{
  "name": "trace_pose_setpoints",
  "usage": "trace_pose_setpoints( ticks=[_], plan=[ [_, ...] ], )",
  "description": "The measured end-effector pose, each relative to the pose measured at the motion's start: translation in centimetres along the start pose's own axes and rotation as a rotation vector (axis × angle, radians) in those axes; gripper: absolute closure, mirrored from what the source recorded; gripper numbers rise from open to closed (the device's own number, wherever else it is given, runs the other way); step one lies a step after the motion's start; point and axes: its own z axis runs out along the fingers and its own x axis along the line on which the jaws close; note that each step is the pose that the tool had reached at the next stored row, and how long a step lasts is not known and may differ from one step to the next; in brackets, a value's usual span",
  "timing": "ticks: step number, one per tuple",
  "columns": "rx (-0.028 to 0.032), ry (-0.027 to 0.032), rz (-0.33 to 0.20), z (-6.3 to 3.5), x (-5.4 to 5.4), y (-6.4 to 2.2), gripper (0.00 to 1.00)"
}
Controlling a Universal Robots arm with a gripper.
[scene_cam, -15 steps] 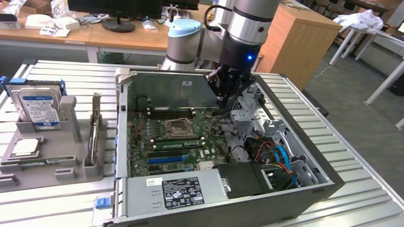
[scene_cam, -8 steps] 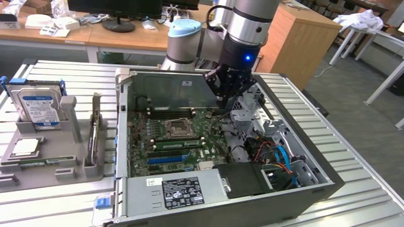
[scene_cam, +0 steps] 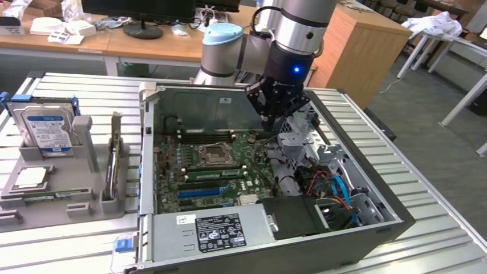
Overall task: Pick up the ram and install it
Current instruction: 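Press down the ram until it locks into place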
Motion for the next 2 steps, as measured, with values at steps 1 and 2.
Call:
trace_pose_setpoints(
  ticks=[1, 2],
  plan=[
    [0.0, 0.0, 0.0, 0.0, 0.0, 0.0, 0.89],
    [0.0, 0.0, 0.0, 0.0, 0.0, 0.0, 0.89]
  ],
)
